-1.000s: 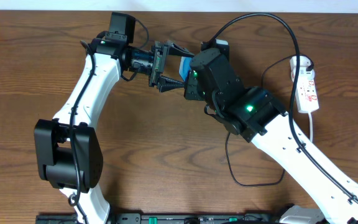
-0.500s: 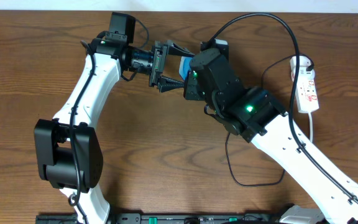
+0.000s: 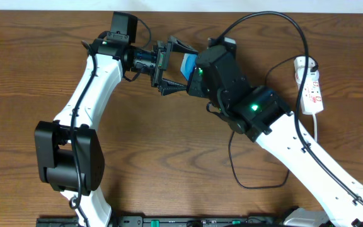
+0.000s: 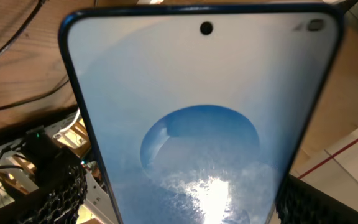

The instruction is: Plug charger to phone and switch on socket

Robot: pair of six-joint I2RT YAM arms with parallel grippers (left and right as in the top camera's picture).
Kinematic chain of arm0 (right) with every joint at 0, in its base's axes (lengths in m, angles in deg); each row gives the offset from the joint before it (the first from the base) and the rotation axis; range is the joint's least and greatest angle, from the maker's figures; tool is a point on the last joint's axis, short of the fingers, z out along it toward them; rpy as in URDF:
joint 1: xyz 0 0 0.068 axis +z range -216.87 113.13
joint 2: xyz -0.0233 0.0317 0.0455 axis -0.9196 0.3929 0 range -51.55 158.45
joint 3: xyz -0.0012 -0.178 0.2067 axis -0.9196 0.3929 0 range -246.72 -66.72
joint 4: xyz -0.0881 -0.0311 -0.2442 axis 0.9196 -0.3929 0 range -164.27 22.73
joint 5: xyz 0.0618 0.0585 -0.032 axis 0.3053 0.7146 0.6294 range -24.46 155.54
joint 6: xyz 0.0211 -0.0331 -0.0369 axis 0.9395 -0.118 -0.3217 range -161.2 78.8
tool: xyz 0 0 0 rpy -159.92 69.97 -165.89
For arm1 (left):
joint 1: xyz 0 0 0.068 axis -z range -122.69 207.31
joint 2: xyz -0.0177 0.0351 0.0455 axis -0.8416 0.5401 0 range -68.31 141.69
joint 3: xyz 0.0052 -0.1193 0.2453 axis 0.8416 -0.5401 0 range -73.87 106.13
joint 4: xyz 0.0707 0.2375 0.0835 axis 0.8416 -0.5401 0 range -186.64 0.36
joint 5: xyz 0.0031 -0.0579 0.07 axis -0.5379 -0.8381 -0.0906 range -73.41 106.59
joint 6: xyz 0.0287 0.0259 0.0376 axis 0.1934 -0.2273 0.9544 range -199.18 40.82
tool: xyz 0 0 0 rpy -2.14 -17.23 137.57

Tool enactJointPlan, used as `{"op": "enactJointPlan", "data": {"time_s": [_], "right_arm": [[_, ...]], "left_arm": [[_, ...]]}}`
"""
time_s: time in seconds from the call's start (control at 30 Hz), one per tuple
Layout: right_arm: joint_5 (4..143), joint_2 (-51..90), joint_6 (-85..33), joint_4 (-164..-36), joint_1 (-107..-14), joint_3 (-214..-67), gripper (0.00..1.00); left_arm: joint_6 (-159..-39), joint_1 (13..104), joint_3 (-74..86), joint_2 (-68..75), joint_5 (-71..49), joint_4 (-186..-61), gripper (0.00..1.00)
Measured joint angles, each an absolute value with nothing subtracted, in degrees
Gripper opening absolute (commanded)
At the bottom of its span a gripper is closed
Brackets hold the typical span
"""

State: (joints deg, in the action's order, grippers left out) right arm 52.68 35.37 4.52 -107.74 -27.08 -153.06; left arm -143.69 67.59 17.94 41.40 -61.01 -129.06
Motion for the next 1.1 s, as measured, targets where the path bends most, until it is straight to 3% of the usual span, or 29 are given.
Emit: {"op": "enactJointPlan", "data": {"time_s": [0.53, 0.97, 1.1], "right_arm": [[49.75, 33.29, 44.43, -107.50, -30.64, -152.98, 0.02], [52.81, 33.29, 61.13, -107.52, -30.64, -152.96, 0.03], [53.25, 33.29, 65.87, -107.61, -30.64, -152.96, 0.06]], "left_arm": [[-152.26, 67.53, 17.96, 41.40, -59.11, -129.21, 0.91], [-162.21, 67.61, 17.94, 41.40, -63.40, -117.26, 0.86], [-163.91, 68.03, 17.94, 41.40, -64.10, -116.97, 0.75]]}}
